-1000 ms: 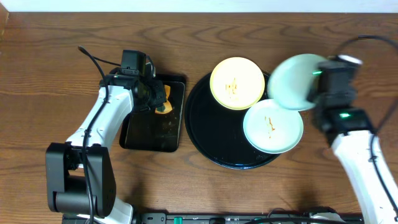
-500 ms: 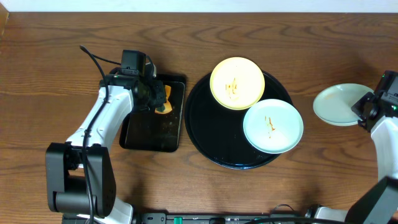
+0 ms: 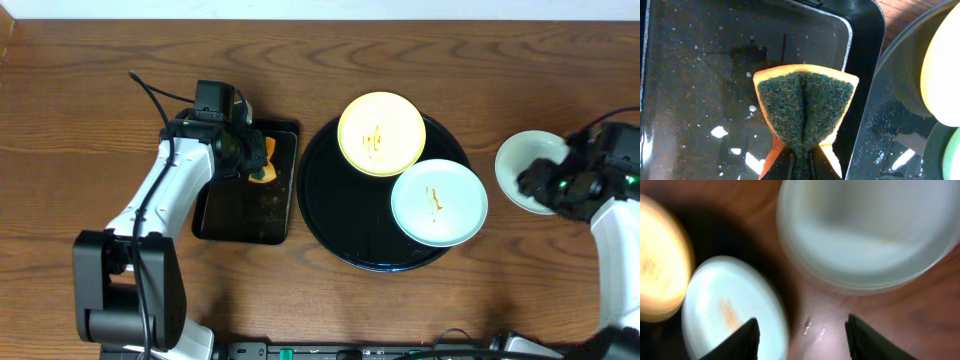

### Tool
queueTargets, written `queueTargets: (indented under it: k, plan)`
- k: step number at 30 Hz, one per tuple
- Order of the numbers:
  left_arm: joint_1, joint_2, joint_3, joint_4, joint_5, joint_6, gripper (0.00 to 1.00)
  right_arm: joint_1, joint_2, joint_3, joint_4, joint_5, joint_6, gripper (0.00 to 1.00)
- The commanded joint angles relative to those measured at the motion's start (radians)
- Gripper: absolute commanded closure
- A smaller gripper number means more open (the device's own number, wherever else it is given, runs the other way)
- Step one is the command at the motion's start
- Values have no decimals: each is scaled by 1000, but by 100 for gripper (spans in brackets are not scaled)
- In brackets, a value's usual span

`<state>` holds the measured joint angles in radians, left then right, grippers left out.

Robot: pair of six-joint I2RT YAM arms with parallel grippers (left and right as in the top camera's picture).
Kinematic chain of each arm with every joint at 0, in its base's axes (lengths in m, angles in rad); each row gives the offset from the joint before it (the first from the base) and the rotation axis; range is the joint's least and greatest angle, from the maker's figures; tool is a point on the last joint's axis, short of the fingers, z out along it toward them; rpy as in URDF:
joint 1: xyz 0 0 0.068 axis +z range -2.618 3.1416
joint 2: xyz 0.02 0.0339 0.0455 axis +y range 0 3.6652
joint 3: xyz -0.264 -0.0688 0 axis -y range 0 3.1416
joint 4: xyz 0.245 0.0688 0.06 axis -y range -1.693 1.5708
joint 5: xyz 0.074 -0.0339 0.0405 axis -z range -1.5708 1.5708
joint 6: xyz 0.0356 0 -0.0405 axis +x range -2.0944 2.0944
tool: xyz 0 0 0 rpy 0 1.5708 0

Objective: Clean dirty plates on tray and stack at the side
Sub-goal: 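Carry the blue plate right with right gripper and set it on the table, then grip the rim of the second blue plate with the right gripper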

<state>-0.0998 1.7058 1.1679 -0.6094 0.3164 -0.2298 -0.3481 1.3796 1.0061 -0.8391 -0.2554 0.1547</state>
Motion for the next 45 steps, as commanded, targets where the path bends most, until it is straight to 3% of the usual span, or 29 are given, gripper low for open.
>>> queueTargets:
  k: [1, 7, 17, 26, 36, 43, 45]
  plan:
    - [2, -42, -1, -4, 15, 20, 92, 44, -4, 8, -78, -102, -93, 49]
    - [2, -42, -1, -34, 16, 19, 93, 121, -3, -89, -59, -33, -104, 52]
    - [2, -42, -1, -42, 15, 19, 93, 196, -3, -272, 120, -34, -20, 59]
    - [2, -42, -1, -42, 16, 19, 93, 200, -3, -283, 155, -41, 36, 82]
    - [2, -42, -1, -45, 16, 19, 92, 218, -2, -348, 178, -22, 73, 80]
    - [-5, -42, -1, -46, 16, 19, 93, 223, -10, -378, 199, -32, 100, 98]
    - [-16, -42, -1, -46, 16, 19, 93, 223, -20, -375, 196, -41, 100, 99]
